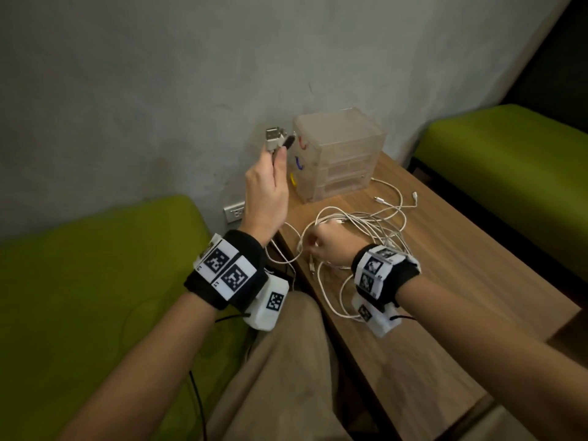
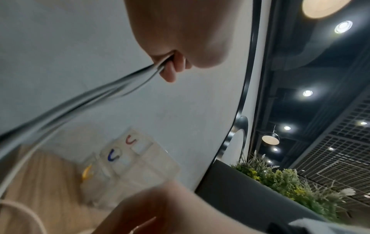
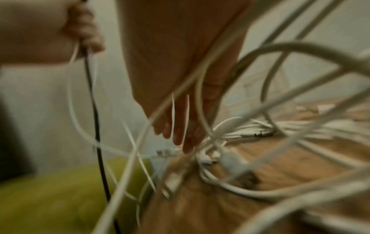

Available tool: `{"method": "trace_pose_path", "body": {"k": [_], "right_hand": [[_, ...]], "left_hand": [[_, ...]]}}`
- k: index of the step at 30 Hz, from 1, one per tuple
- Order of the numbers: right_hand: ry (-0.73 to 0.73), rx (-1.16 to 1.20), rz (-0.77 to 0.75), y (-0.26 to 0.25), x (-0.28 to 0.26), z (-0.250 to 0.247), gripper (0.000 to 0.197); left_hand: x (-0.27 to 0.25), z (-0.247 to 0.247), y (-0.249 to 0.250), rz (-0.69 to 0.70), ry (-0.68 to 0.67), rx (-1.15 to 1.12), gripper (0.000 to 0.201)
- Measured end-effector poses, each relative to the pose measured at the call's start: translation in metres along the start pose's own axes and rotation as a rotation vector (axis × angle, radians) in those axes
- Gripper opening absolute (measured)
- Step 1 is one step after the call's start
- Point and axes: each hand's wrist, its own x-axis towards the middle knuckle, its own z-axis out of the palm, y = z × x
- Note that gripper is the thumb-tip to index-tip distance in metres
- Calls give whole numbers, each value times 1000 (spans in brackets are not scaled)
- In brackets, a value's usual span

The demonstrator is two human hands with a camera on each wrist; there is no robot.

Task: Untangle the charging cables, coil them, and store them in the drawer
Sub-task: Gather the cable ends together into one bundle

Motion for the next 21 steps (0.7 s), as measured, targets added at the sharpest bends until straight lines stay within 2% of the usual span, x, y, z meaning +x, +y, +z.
{"method": "trace_pose_path", "body": {"k": [3, 5, 8, 12, 17, 21], "right_hand": [[-103, -228, 29, -3, -8, 12, 25], [-106, -312, 24, -5, -11, 15, 29], [-96, -404, -17, -3, -13, 18, 23], [-66, -389, 12, -4, -13, 14, 23], [-106, -483, -105, -10, -17, 17, 17], [-62, -452, -165, -4, -18, 15, 19]], "left_hand": [[-11, 11, -1, -15, -54, -39, 21], [-20, 16, 0, -21, -98, -79, 20], [-30, 18, 0, -22, -158, -134, 25], [-31, 17, -10, -98, -166, -152, 29], [-30, 18, -13, -117, -163, -145, 30], [-28, 18, -11, -109, -153, -138, 32]]}}
